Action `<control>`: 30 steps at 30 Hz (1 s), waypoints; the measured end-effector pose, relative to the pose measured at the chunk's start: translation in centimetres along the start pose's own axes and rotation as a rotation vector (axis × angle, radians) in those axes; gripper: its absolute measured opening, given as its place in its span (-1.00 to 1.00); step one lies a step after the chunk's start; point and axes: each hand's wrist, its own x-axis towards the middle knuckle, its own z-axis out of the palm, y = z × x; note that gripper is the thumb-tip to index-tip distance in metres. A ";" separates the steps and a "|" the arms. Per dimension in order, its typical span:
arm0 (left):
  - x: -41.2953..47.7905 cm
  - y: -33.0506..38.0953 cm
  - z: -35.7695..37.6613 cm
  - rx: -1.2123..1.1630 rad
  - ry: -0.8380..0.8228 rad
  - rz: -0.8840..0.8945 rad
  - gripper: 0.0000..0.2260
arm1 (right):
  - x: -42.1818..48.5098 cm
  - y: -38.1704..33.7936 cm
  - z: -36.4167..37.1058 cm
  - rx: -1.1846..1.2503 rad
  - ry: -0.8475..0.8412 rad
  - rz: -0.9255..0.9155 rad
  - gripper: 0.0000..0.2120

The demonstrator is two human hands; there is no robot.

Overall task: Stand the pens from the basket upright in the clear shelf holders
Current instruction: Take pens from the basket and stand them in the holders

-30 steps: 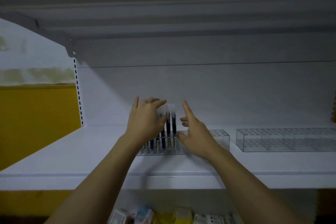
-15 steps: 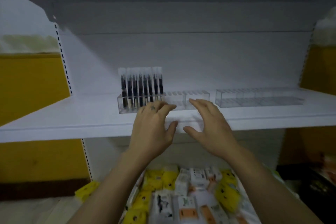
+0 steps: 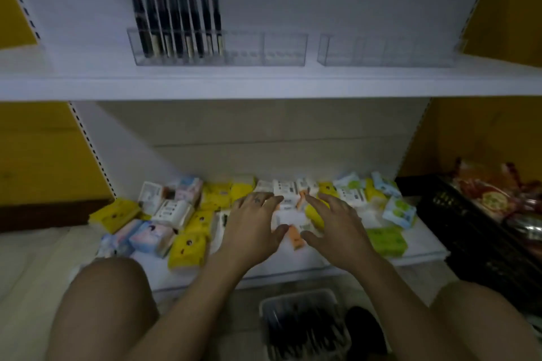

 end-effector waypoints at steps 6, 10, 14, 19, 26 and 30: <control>-1.7 -0.3 7.8 -0.055 -0.279 -0.060 -0.43 | -2.3 3.3 7.7 0.079 -0.233 0.109 -0.30; -3.3 -0.7 12.6 -0.119 -0.392 -0.107 -0.43 | -3.3 4.5 11.5 0.158 -0.305 0.186 -0.36; -5.0 -0.9 16.4 -0.211 -0.492 -0.162 -0.52 | -3.2 5.1 13.7 0.247 -0.309 0.240 -0.42; -5.9 -1.3 20.5 -0.215 -0.704 -0.241 -0.56 | -4.0 7.7 17.1 0.250 -0.460 0.308 -0.49; -6.7 -1.0 27.1 -0.403 -0.891 -0.400 -0.67 | -3.3 12.1 19.9 0.223 -0.550 0.384 -0.63; -8.3 0.2 30.3 -0.515 -0.982 -0.432 -0.69 | -3.7 15.3 21.2 0.240 -0.769 0.511 -0.67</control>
